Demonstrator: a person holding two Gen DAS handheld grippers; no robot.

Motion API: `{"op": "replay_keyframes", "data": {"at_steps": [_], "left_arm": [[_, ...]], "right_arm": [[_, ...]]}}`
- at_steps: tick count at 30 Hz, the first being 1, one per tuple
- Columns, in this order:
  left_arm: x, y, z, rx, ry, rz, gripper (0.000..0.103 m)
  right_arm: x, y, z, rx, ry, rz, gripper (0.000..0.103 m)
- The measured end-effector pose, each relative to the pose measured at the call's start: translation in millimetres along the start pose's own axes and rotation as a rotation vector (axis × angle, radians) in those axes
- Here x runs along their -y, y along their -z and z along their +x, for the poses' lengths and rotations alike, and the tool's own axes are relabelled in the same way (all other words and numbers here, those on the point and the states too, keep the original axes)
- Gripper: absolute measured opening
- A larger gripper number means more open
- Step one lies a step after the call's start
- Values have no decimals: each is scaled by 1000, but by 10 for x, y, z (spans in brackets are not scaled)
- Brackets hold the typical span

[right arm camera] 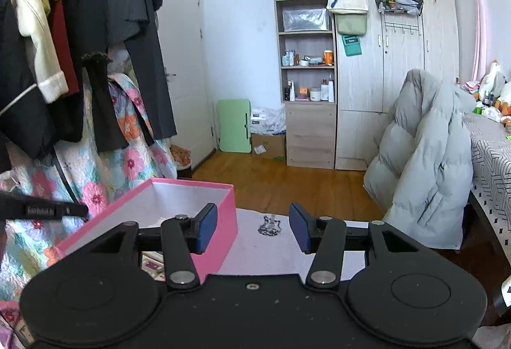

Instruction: Organize rigid objects

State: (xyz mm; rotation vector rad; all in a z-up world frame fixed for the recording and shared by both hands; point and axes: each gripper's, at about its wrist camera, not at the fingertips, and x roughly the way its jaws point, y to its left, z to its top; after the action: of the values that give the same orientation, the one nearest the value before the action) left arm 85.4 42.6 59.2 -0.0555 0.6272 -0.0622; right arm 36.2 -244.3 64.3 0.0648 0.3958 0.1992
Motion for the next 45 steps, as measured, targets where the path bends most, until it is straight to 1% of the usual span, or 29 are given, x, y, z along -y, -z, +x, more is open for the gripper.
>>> {"op": "replay_keyframes", "data": {"at_steps": [2, 5, 9, 12, 15, 17, 20, 24, 27, 28, 29, 30, 31, 32, 34, 36, 37, 41, 42, 43, 45], "left_arm": [[68, 99, -61, -6, -8, 13, 19], [139, 230, -174, 6, -8, 24, 19], [237, 398, -302, 26, 0, 34, 24], [339, 550, -369, 47, 1, 67, 27], [413, 644, -418, 47, 23, 71, 31], [450, 687, -445, 58, 46, 65, 34], [509, 742, -446, 80, 43, 69, 41], [530, 793, -391, 68, 58, 60, 42], [518, 821, -374, 64, 59, 50, 42], [513, 824, -373, 63, 54, 50, 42], [502, 820, -376, 66, 49, 48, 43], [491, 818, -378, 70, 43, 46, 46], [479, 815, -379, 72, 38, 45, 50], [467, 811, -380, 72, 34, 43, 52], [437, 808, -382, 75, 27, 34, 58], [419, 812, -383, 72, 25, 32, 62], [407, 814, -381, 69, 21, 29, 66], [378, 824, -404, 68, 5, 25, 73], [375, 827, -415, 67, 2, 26, 77], [363, 824, -426, 64, -3, 27, 84], [347, 821, -436, 58, -11, 26, 92]], "right_arm": [[-21, -5, -36, 2, -6, 3, 55], [-50, 28, -129, 14, -12, 10, 55], [-90, 131, -277, 33, -6, 22, 56], [-122, 210, -308, 29, -13, -12, 56], [-134, 272, -349, 29, -10, -3, 56], [-122, 304, -394, 36, -12, 11, 58], [-115, 362, -446, 40, -6, 7, 60], [-98, 447, -483, 38, 16, 3, 60], [-85, 482, -506, 34, 24, 11, 65], [-79, 492, -515, 32, 25, 11, 69], [-76, 501, -523, 31, 24, 9, 76], [-80, 511, -530, 30, 26, 4, 81], [-87, 519, -534, 32, 33, -1, 94], [-95, 532, -546, 41, 46, -2, 101], [-120, 558, -574, 72, 78, -2, 102], [-145, 584, -583, 81, 108, -3, 103], [-159, 591, -576, 71, 116, -3, 103], [-187, 575, -547, 24, 119, 29, 103], [-186, 568, -554, 22, 116, 42, 103], [-183, 555, -553, 21, 113, 50, 103], [-185, 549, -562, 15, 109, 55, 103]]}}
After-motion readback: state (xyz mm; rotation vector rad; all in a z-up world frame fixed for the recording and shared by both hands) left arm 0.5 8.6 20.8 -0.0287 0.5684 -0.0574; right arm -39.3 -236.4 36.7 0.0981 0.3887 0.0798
